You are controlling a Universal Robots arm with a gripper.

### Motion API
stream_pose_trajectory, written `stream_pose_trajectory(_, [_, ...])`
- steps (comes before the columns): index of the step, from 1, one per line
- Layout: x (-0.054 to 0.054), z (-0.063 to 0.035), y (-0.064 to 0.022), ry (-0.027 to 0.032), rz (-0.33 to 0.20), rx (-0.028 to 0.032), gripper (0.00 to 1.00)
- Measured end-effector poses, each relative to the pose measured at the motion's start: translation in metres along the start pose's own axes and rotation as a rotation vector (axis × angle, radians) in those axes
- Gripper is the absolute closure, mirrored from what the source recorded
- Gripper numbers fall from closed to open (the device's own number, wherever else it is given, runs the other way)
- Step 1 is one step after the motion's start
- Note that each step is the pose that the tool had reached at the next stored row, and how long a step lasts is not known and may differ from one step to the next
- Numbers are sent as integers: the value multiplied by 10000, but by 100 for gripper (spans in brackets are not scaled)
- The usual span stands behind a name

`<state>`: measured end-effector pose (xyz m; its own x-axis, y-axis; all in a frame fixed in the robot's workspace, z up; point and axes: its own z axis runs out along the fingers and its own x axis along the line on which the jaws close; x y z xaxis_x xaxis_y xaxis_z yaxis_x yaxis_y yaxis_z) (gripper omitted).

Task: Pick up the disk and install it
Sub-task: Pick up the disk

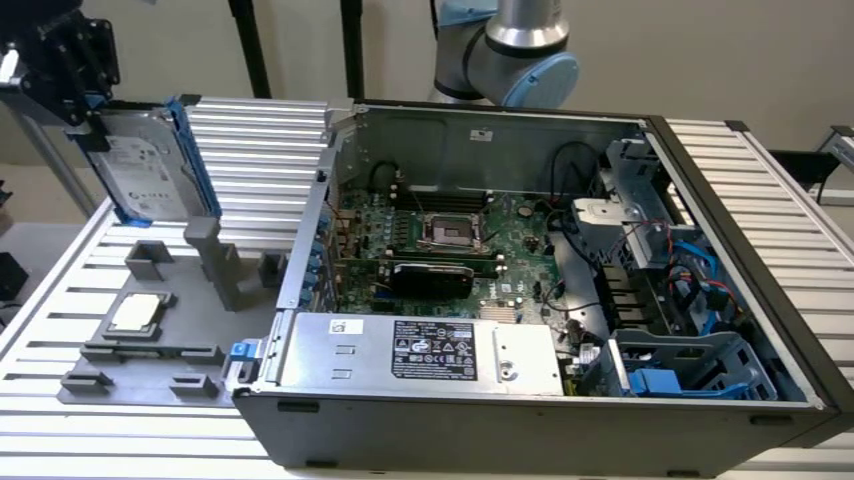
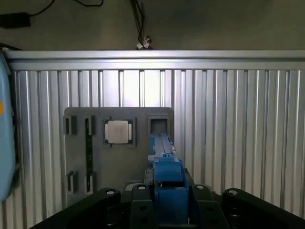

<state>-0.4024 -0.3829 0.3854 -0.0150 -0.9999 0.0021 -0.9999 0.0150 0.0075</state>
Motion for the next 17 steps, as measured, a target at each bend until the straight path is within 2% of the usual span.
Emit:
stream_pose_trajectory(9, [-3, -411, -405, -106, -10, -32, 67])
stream_pose_trajectory(17, [26, -776, -765, -148, -11, -94, 67])
